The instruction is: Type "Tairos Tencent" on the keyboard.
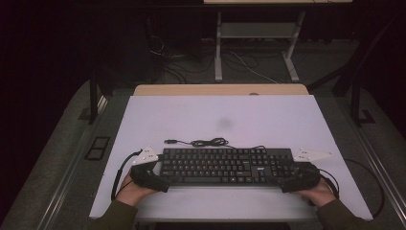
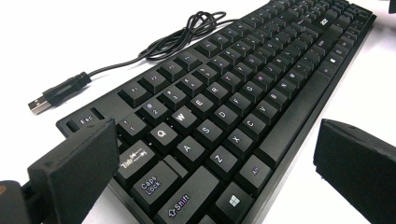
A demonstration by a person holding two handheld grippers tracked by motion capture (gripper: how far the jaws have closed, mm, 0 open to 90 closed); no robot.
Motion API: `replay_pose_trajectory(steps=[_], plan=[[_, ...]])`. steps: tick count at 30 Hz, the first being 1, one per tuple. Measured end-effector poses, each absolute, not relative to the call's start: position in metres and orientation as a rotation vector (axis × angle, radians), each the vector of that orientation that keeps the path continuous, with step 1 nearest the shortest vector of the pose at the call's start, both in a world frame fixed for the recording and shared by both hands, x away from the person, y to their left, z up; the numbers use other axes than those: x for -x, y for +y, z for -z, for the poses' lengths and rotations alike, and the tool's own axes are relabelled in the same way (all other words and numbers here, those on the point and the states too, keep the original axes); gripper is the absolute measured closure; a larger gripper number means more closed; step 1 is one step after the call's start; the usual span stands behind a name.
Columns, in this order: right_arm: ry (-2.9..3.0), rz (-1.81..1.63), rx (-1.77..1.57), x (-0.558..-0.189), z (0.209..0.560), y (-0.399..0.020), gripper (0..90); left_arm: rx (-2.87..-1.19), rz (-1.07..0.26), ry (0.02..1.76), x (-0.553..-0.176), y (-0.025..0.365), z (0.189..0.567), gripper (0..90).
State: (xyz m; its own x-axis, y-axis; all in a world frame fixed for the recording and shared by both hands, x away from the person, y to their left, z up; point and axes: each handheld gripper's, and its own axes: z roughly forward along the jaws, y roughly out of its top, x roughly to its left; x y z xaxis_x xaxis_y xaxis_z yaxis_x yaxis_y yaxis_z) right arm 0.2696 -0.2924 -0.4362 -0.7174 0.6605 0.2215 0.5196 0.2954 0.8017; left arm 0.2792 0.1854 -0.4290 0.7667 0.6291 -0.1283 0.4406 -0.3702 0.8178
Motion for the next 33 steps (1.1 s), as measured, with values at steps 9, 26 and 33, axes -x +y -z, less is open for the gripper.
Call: replay_pose_trajectory(steps=[9, 26, 33], plan=[[2.403, -1.389, -1.089, -0.272, 0.432, -0.290, 9.1, -2.012, -0.248, 0.803, -0.279, 0.185, 0.427, 0.0], [2.428, -1.417, -1.042, -0.280, 0.427, -0.275, 9.1, -2.005, -0.265, 0.790, -0.279, 0.182, 0.425, 0.0], [2.425, -1.452, -1.035, -0.282, 0.423, -0.270, 9.1, -2.005, -0.261, 0.781, -0.280, 0.179, 0.425, 0.0]])
